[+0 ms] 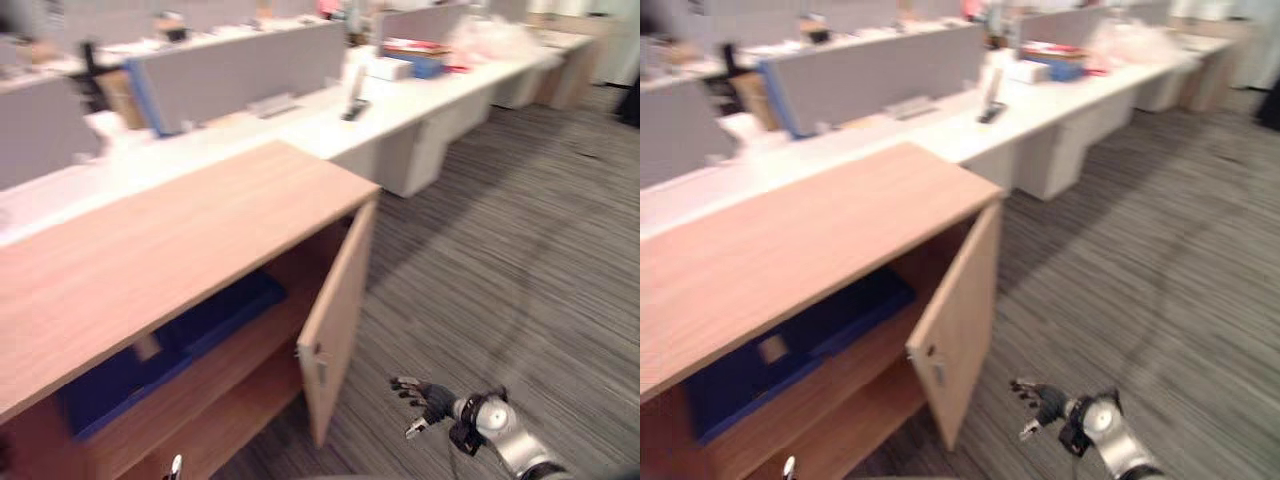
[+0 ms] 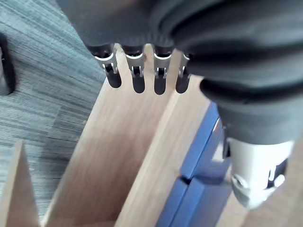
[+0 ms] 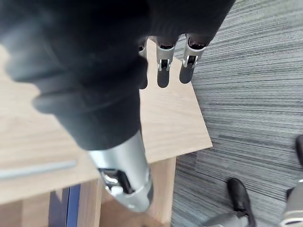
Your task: Walk over to the cabinet, pick up the folder, carry it to the office cabinet, place the folder inside the office cabinet, then close the office cabinet door
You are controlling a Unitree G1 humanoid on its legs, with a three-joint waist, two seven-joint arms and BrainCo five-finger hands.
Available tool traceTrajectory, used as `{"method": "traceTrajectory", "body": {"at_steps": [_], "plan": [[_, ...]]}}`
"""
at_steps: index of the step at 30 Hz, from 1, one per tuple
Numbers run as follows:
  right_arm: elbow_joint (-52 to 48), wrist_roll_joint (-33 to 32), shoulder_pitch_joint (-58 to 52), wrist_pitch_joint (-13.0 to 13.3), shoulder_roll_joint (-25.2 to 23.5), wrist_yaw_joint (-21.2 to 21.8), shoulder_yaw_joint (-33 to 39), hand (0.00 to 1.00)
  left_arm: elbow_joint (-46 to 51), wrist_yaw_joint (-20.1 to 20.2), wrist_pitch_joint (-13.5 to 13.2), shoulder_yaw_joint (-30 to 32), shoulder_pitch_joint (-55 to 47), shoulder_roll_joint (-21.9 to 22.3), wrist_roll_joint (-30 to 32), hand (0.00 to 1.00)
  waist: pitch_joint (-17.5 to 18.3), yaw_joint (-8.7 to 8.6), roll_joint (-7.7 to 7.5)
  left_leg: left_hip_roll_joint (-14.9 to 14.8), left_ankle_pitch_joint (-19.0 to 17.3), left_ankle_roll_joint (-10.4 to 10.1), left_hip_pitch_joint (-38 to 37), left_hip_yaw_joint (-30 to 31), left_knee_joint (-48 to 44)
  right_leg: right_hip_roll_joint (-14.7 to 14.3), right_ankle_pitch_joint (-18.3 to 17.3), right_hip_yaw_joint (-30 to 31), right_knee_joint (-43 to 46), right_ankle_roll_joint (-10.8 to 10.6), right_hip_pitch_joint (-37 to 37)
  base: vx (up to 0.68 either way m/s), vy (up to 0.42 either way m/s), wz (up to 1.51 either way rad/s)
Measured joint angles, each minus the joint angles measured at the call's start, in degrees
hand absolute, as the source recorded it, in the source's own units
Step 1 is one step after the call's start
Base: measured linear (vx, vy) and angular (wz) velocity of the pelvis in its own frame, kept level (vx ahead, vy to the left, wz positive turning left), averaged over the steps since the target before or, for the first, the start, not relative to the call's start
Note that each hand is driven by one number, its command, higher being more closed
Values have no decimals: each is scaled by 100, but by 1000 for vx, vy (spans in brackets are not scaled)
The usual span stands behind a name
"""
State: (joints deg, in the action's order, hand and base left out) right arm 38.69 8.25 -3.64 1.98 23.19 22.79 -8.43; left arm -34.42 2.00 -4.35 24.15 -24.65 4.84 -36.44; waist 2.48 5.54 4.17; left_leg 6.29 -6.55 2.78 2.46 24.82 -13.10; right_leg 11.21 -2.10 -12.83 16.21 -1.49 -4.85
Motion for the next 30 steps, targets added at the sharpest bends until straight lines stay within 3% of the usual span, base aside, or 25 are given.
{"method": "traceTrajectory", "body": {"at_steps": [1,2,3,5,6,8,12,15,16,17,19,21,24,27,30], "plan": [[256,0,-49,-1,-206,-160,252,0,85,-15,-3,-42,11,-7,34,0,-10,-10,1,74,20,25,49,184,-44,-12,-191,528,214,-53,-101,33,11,189],[634,-24,-157,-22,-585,-554,658,0,239,-43,2,-95,50,-15,58,0,-43,-16,-82,261,77,-10,106,595,-142,-97,-507,1497,437,-289,-198,66,-113,166],[897,-84,-220,-52,-886,-850,888,0,359,-52,21,-156,89,-34,78,0,-74,-12,-132,387,126,-82,160,818,-229,-150,-659,2041,465,-407,-213,90,-160,173],[1479,-377,-290,-103,-1543,-1364,1124,0,734,-70,91,-313,103,-69,245,0,-171,0,-395,631,64,-213,288,1243,-430,-122,-730,2534,286,-484,-169,89,-225,147],[1735,-501,-348,-190,-1781,-1596,1123,0,940,-75,159,-472,113,-60,417,0,-165,2,-502,714,-86,-243,408,1443,-583,-54,-948,2318,148,-686,-38,109,-229,122],[1840,-509,-350,-272,-1833,-1815,1173,0,1173,-78,261,-939,101,-60,546,0,-170,-16,-359,511,-192,-294,507,1456,-704,-179,-962,1904,67,-616,21,93,-218,94],[1977,-598,-370,-297,-1875,-2088,1112,0,1485,-41,301,-1439,5,-66,545,0,-178,0,-380,9,-229,-558,554,1325,-610,-482,-1015,1423,6,-455,216,42,-203,48],[2007,-631,-327,-291,-1889,-2126,1108,0,1292,34,409,-1702,-83,-63,541,0,-225,-14,-418,-114,-246,-576,655,1216,-657,-531,-1029,1224,6,-422,296,41,-113,26],[2012,-633,-256,-288,-1906,-2127,1106,0,1158,55,472,-1786,-40,-72,536,0,-290,-107,-437,-382,-279,-343,889,453,-840,-527,-1034,1029,14,-413,368,7,-89,59],[2009,-638,-229,-286,-1913,-2127,1090,0,1116,66,500,-1809,-37,-74,530,0,-328,-154,-451,-591,-260,-244,998,-78,-964,-527,-1043,911,19,-401,403,-39,-90,73],[2002,-667,-153,-292,-1923,-2121,1054,0,1016,88,481,-1726,94,-109,506,0,-484,-161,-475,-1101,-179,-252,1285,-1663,-1409,-479,-1111,594,-19,-385,601,-36,-32,62],[1941,-697,-98,-285,-1986,-2114,1067,0,775,101,446,-1612,257,-209,488,0,-568,-152,-480,-1208,-163,-235,1366,-2488,-1483,-355,-1129,499,-82,-405,645,-26,98,32],[1952,-736,38,-250,-2126,-2119,1463,0,-69,85,368,-1415,669,-456,537,0,-646,-199,-473,-1108,-74,-113,1601,-3054,-1493,-156,-1101,202,-150,-516,622,-11,133,50],[2151,-966,129,-237,-2264,-2130,1948,0,-593,51,262,-1436,869,-682,601,0,-721,-228,-596,-681,248,-85,1599,-2850,-1030,82,-941,-163,-479,-622,777,-9,114,76],[2234,-1000,154,-243,-2365,-2126,2269,0,-826,49,210,-1450,1028,-816,884,0,-785,-248,-737,-294,775,4,1417,-2520,-263,231,-804,-520,-748,-509,922,-1,39,73]]}}
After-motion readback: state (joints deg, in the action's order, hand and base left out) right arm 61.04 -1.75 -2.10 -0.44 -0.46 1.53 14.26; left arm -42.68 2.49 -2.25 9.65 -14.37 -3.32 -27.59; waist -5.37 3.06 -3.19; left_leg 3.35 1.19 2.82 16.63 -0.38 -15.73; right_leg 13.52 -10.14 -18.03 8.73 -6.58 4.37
